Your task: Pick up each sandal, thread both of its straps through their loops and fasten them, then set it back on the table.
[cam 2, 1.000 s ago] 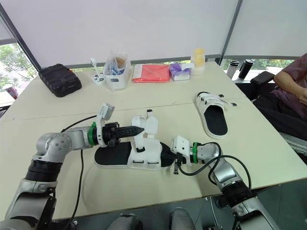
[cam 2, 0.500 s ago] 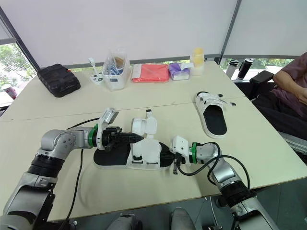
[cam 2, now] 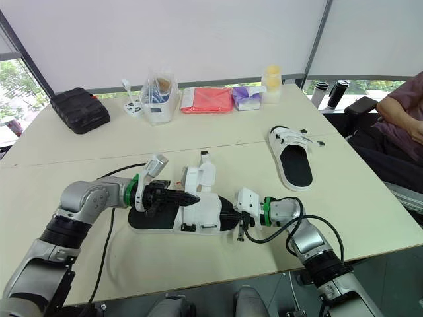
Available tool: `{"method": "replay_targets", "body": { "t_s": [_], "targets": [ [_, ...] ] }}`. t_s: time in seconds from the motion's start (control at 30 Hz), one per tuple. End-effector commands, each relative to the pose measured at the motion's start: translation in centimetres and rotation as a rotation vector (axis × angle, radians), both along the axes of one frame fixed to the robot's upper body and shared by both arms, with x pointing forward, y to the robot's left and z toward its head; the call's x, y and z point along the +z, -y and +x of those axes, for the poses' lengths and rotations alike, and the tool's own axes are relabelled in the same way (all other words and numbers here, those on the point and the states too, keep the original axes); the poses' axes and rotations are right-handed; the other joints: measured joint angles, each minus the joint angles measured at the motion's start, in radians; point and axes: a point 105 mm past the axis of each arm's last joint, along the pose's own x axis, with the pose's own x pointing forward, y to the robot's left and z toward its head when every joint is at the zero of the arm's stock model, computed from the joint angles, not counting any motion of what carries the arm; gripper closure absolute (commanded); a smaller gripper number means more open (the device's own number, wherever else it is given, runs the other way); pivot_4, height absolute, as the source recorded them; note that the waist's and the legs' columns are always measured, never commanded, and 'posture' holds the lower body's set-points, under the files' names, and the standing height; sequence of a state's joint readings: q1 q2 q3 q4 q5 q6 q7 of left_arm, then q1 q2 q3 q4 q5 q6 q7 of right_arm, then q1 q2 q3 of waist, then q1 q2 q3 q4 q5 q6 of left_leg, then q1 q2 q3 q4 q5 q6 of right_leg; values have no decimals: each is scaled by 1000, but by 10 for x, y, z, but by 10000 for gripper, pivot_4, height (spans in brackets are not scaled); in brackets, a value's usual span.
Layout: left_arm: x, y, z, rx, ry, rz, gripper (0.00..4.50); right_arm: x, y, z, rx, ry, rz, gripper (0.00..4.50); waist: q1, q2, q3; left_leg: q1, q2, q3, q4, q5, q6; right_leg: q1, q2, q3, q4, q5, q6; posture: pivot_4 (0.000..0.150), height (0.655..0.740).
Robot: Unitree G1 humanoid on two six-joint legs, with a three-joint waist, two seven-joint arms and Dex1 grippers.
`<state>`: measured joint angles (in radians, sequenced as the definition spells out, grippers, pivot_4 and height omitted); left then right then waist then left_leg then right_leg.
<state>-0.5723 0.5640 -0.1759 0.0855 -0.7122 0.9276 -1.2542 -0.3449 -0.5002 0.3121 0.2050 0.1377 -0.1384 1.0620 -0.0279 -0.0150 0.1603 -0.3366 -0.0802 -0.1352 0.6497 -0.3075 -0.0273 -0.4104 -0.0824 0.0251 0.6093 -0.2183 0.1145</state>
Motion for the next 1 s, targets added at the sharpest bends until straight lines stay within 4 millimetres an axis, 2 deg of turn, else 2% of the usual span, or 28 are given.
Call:
{"method": "replay_targets", "body": {
  "t_s": [0.03, 0.47, 0.67, 0.8, 1.0],
  "targets": [
    [1, -3, -2, -8, 22, 8, 44747, -39, 13, -2, -80, -116, -123, 45000, 0, 0, 0, 0, 0, 0, 0, 0, 0, 0, 0, 0, 0, 0, 0, 1500, 7400],
    [8, -4, 4, -19, 147, 31, 44747, -38, 12, 0, -83, -116, -119, 45000, -1, 0, 0, 0, 2, 0, -1, 0, 0, -1, 1, 0, 0, 0, -1, 1500, 7400],
    [20, -2, 9, -63, 257, 49, 44747, -39, 12, -1, -83, -118, -120, 45000, -3, -1, 1, -1, 2, 0, -1, 0, 0, -1, 2, 0, 0, 0, -1, 1500, 7400],
    [18, -2, 1, -122, 275, 68, 44747, -39, 12, 0, -87, -117, -118, 45000, -11, -1, 1, -1, 2, 0, -2, 0, 0, -2, 2, 0, 0, -1, -1, 1500, 7400],
    [4, -4, -7, -158, 294, 115, 44747, -39, 12, 0, -91, -118, -114, 45000, -14, -1, 1, -1, 3, 0, -2, 0, 0, -2, 2, -1, 0, -1, -1, 1500, 7400]
  ]
}}
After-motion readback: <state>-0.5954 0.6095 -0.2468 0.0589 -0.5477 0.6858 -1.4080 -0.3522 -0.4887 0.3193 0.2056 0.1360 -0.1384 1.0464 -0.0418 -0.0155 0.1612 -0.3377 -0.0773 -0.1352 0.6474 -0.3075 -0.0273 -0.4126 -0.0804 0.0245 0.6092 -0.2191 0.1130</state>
